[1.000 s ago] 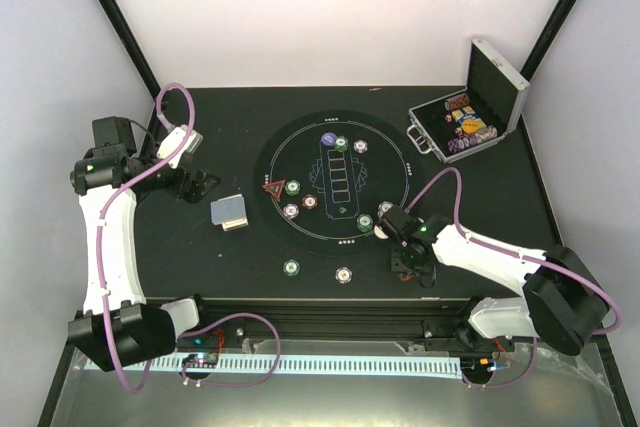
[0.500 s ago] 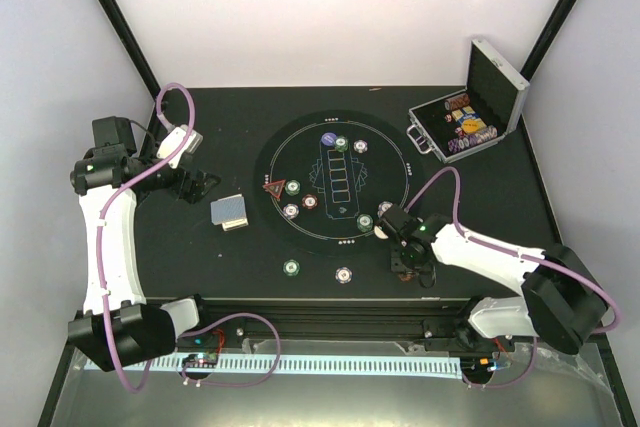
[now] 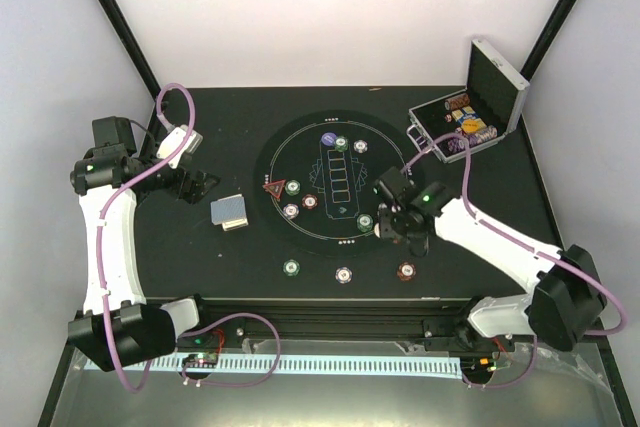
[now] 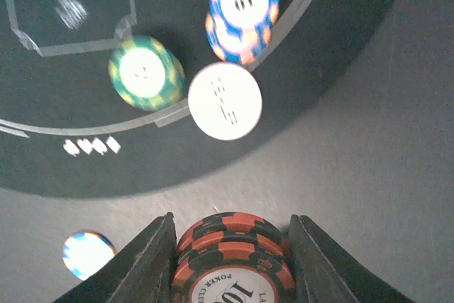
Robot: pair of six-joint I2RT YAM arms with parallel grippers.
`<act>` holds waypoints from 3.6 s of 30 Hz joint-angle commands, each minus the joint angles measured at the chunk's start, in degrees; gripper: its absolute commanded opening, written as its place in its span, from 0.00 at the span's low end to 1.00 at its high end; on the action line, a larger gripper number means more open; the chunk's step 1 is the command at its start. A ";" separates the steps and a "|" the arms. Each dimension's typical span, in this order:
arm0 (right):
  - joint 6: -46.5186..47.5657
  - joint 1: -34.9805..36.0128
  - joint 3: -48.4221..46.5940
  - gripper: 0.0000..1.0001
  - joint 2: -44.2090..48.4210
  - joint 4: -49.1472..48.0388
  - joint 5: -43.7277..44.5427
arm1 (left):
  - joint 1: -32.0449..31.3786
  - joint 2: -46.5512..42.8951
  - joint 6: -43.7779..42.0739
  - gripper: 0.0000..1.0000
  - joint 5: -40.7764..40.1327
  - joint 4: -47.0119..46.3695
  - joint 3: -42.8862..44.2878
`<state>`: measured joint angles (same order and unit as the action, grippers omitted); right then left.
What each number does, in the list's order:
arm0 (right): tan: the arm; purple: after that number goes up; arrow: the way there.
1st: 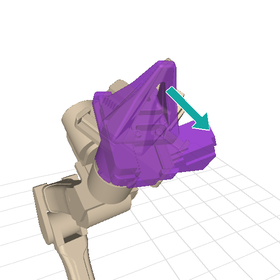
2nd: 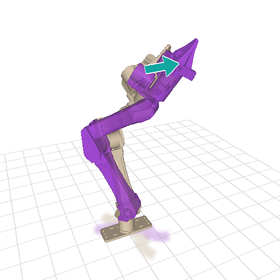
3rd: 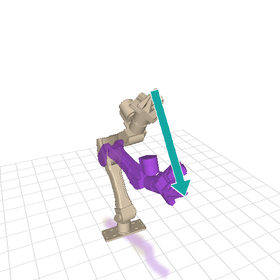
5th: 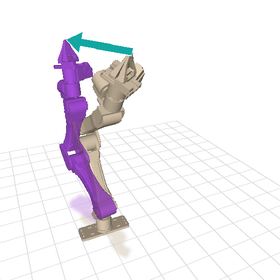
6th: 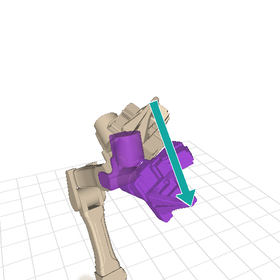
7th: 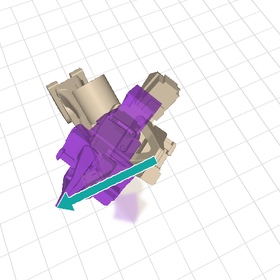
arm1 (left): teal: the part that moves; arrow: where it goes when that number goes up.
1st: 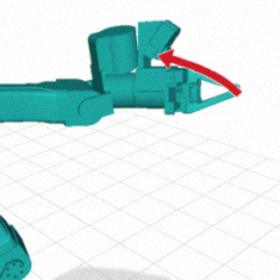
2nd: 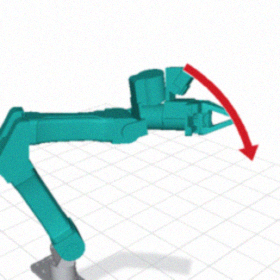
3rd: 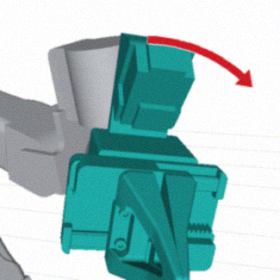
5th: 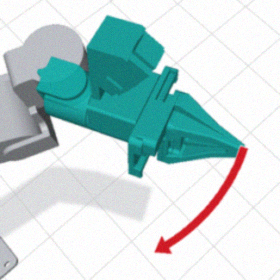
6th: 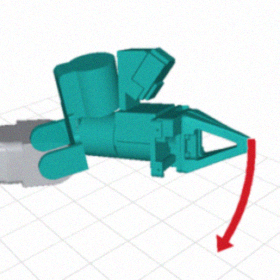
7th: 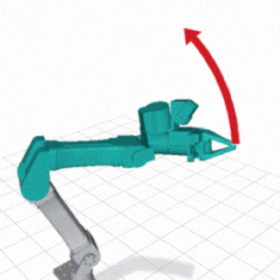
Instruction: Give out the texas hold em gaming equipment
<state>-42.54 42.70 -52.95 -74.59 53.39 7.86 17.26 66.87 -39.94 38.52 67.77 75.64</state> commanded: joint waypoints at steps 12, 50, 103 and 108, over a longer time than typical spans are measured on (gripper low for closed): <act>14.18 -14.10 -41.26 0.09 -35.49 0.55 1.23 | 0.23 0.10 -0.18 0.99 0.83 1.15 2.11; 16.34 -24.68 -82.69 0.37 -73.62 5.23 -4.60 | 0.23 4.91 -1.98 0.99 1.32 0.36 1.77; -5.53 1.40 20.23 0.52 -0.46 -14.73 -1.64 | -0.50 -0.40 -6.46 0.99 -0.73 1.57 -4.11; -5.75 1.62 20.12 0.51 -0.59 -13.26 -1.46 | -0.56 -0.25 -6.45 0.99 -0.64 1.90 -3.49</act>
<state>-47.05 43.70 -33.39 -74.06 40.49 6.57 17.02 67.81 -45.30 37.47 68.71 70.76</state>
